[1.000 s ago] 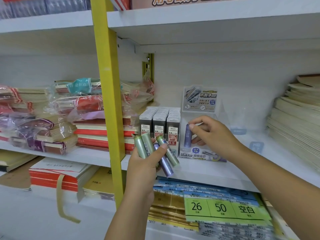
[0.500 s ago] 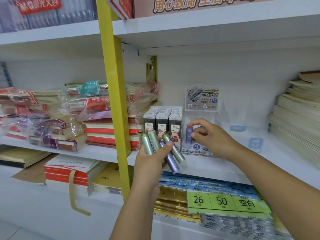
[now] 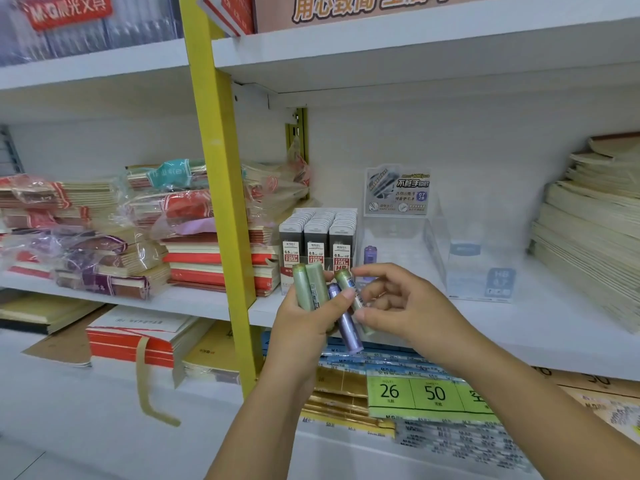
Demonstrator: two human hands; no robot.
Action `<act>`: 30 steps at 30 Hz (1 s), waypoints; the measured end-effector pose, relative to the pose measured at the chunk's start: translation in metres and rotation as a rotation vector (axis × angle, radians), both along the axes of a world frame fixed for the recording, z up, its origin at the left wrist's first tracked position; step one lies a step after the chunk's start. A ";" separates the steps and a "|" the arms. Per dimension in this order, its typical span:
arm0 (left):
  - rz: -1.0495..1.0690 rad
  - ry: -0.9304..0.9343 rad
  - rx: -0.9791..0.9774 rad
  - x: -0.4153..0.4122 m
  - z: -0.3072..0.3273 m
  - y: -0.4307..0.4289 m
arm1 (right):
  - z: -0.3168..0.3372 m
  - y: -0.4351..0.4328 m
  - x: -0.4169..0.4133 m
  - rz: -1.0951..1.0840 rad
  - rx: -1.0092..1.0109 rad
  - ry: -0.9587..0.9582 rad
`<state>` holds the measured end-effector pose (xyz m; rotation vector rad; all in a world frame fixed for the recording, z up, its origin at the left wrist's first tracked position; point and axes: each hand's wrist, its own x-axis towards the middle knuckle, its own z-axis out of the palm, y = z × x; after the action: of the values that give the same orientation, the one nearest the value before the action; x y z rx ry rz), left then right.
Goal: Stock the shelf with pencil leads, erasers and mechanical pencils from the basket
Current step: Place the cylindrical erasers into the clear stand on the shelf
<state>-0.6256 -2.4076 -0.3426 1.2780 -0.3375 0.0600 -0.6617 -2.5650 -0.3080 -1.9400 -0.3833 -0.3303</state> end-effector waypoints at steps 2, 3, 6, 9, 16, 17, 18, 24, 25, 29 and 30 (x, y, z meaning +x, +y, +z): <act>-0.010 -0.002 -0.018 0.001 -0.001 0.002 | -0.001 -0.001 0.001 0.040 -0.017 0.030; -0.019 0.002 -0.030 0.001 -0.001 0.003 | -0.002 -0.002 0.001 0.067 -0.028 0.050; -0.024 0.009 -0.026 0.004 -0.004 0.005 | -0.006 -0.007 0.000 0.137 -0.077 0.107; -0.007 -0.007 0.007 0.004 -0.005 0.003 | -0.010 -0.011 0.000 0.163 -0.057 0.120; 0.045 -0.049 -0.006 0.002 0.001 -0.003 | 0.007 -0.014 0.007 -0.042 0.015 -0.138; 0.067 -0.045 -0.018 0.004 0.001 -0.002 | 0.012 -0.019 0.011 -0.083 0.084 -0.185; 0.090 -0.040 -0.029 0.005 0.000 -0.002 | 0.017 -0.024 0.015 -0.128 0.151 -0.236; 0.125 -0.024 -0.043 0.009 -0.004 -0.001 | 0.012 -0.034 0.037 -0.320 -0.013 -0.300; 0.122 -0.021 -0.046 0.010 -0.005 -0.001 | 0.009 -0.034 0.040 -0.331 -0.063 -0.272; 0.110 -0.012 -0.047 0.012 -0.007 0.000 | 0.005 -0.038 0.046 -0.333 -0.176 -0.206; 0.109 -0.011 -0.049 0.012 -0.008 0.000 | 0.005 -0.039 0.047 -0.330 -0.191 -0.204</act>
<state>-0.6135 -2.4075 -0.3502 1.2468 -0.2740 0.1675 -0.6151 -2.6042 -0.3029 -2.1660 -0.2303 -0.7333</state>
